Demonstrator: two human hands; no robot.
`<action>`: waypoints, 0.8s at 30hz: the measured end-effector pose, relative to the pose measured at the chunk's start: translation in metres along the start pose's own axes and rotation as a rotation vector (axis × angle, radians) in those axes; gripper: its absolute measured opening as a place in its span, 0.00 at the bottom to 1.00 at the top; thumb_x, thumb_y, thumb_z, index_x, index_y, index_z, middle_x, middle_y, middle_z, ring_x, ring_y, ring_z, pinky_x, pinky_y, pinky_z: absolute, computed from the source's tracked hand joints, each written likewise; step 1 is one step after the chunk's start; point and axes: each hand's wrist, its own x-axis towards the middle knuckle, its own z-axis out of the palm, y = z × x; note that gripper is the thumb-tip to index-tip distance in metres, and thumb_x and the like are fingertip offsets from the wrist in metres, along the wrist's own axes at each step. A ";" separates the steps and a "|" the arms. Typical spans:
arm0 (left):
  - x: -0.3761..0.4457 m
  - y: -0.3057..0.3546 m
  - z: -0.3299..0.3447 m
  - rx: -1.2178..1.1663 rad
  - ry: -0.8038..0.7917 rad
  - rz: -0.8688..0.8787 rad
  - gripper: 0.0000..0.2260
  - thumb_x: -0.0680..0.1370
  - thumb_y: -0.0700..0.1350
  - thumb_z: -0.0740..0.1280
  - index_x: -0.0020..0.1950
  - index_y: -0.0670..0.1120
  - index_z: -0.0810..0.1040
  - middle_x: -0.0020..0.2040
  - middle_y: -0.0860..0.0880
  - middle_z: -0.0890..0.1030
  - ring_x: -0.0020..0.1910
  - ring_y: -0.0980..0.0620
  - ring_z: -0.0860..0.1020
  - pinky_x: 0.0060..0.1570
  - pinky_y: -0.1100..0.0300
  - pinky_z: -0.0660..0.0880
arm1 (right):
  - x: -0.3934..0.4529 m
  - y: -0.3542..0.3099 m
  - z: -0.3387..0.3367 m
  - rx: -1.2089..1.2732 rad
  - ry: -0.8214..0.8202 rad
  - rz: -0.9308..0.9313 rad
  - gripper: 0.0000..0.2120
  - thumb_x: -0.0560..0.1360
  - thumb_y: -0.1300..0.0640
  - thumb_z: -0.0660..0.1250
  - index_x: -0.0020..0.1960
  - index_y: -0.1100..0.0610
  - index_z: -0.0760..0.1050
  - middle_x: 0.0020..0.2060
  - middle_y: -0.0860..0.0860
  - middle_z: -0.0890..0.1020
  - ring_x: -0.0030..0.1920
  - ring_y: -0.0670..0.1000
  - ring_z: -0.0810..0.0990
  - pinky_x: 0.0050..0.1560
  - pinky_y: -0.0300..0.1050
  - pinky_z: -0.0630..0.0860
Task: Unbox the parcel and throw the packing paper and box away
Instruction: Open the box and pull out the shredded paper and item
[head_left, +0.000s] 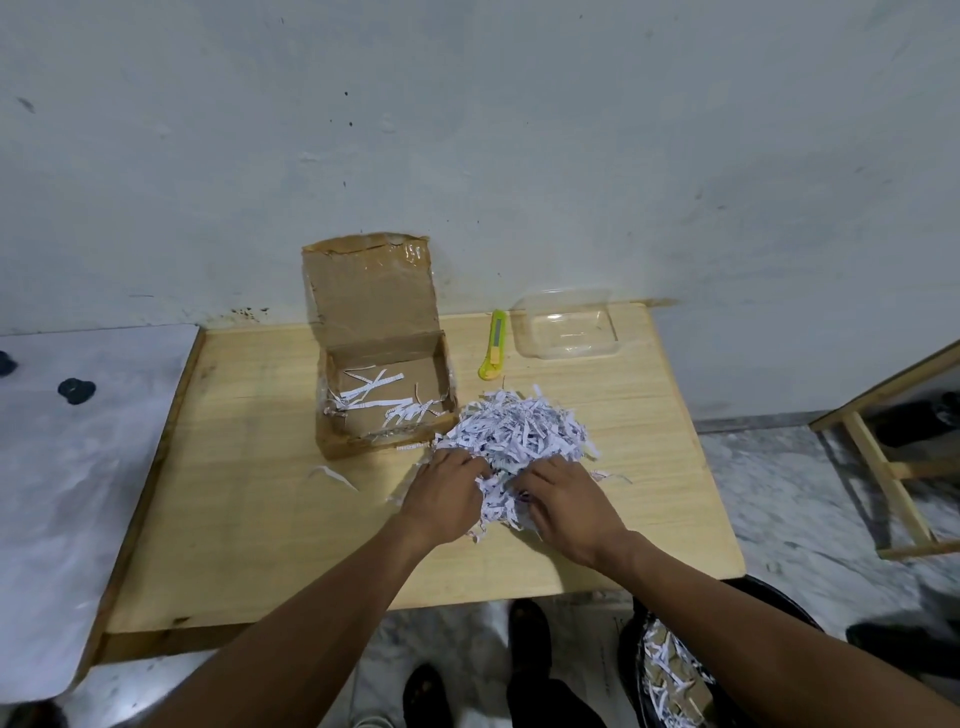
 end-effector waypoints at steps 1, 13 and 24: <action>0.000 -0.002 0.000 0.004 -0.003 0.011 0.16 0.78 0.42 0.59 0.64 0.50 0.76 0.61 0.48 0.74 0.65 0.44 0.67 0.64 0.48 0.67 | 0.004 0.000 -0.001 0.008 -0.007 0.007 0.20 0.72 0.55 0.56 0.59 0.54 0.78 0.50 0.51 0.81 0.50 0.56 0.75 0.46 0.49 0.72; 0.004 -0.003 -0.005 0.025 0.127 0.248 0.20 0.74 0.40 0.56 0.64 0.49 0.75 0.59 0.51 0.75 0.59 0.47 0.69 0.60 0.53 0.68 | 0.016 0.006 -0.007 0.085 -0.004 0.078 0.20 0.71 0.64 0.60 0.60 0.57 0.77 0.51 0.56 0.81 0.50 0.60 0.77 0.48 0.52 0.75; -0.003 -0.015 0.003 0.097 0.050 0.048 0.18 0.79 0.43 0.58 0.69 0.49 0.71 0.65 0.48 0.74 0.66 0.44 0.69 0.63 0.49 0.68 | -0.001 0.009 0.007 -0.247 -0.068 0.268 0.11 0.76 0.52 0.61 0.54 0.55 0.77 0.50 0.54 0.79 0.54 0.60 0.75 0.52 0.55 0.70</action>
